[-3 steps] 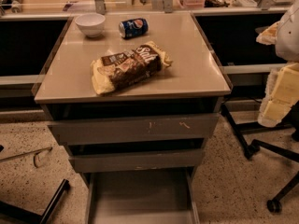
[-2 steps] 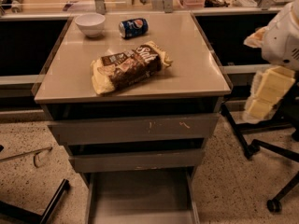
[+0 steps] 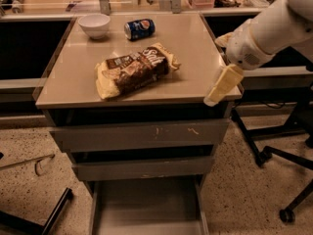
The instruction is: Place brown chip bag into bottom drawer
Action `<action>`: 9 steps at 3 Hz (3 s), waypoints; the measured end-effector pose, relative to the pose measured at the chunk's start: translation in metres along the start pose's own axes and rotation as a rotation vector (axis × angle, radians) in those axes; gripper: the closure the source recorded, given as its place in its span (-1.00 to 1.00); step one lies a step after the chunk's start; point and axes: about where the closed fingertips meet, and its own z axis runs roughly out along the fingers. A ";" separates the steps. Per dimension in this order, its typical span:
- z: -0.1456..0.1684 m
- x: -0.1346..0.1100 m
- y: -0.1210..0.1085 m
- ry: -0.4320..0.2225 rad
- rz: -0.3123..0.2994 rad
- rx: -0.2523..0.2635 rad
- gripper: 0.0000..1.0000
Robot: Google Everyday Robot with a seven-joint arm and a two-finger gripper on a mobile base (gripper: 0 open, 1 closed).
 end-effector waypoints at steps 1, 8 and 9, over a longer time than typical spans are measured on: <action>0.032 -0.020 -0.037 -0.071 -0.009 0.038 -1.00; 0.138 -0.128 -0.055 -0.101 -0.275 -0.146 -1.00; 0.148 -0.132 -0.048 -0.096 -0.302 -0.187 -1.00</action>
Offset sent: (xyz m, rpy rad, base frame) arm 0.1242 0.0619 0.0105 0.0926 -0.1616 0.0572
